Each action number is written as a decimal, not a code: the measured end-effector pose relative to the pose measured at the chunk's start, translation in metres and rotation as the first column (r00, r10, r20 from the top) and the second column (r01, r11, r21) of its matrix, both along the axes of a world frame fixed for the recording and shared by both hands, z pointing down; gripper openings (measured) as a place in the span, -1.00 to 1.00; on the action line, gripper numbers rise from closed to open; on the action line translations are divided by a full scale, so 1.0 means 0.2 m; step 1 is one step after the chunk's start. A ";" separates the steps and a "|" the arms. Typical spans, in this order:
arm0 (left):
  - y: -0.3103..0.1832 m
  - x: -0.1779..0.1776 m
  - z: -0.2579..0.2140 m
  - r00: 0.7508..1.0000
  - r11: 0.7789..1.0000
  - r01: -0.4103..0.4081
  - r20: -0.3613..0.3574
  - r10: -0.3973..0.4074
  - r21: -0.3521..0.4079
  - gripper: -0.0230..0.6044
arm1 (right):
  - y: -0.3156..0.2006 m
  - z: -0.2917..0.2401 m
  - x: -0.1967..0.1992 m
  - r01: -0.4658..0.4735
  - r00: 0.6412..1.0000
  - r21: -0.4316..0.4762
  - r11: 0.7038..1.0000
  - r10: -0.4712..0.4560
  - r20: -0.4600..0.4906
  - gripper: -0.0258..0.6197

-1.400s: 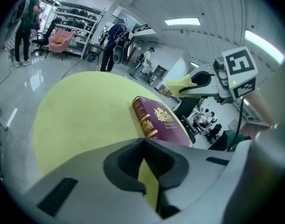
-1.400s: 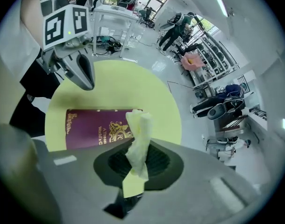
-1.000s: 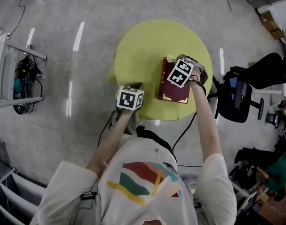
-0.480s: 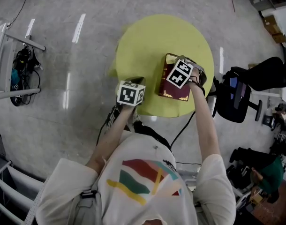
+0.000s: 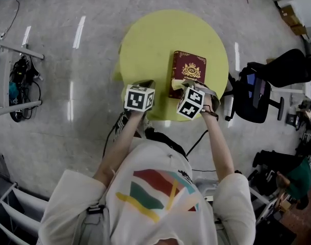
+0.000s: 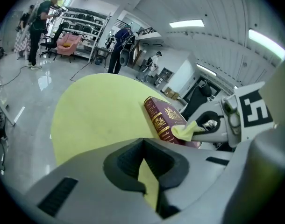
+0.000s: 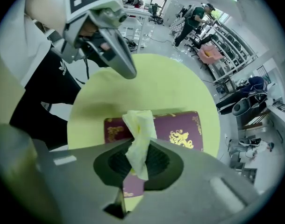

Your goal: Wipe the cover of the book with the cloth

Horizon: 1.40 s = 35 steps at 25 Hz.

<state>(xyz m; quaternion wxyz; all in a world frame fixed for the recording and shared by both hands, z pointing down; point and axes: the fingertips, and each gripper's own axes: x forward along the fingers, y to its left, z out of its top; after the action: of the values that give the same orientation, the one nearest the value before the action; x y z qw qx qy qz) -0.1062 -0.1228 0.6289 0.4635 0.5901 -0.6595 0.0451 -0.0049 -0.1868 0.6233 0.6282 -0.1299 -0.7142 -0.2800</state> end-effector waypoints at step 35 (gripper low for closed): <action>0.30 -0.31 0.00 0.981 0.980 0.195 -0.014 -0.194 0.041 -0.88 | -0.36 0.01 -0.79 0.137 0.988 0.074 0.988 -0.142 0.061 -0.83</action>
<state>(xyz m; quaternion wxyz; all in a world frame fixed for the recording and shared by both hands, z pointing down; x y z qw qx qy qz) -0.1685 -0.0625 0.6289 0.4565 0.5326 -0.7125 -0.0173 -0.1635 -0.2591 0.6251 0.5873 -0.1485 -0.7135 -0.3521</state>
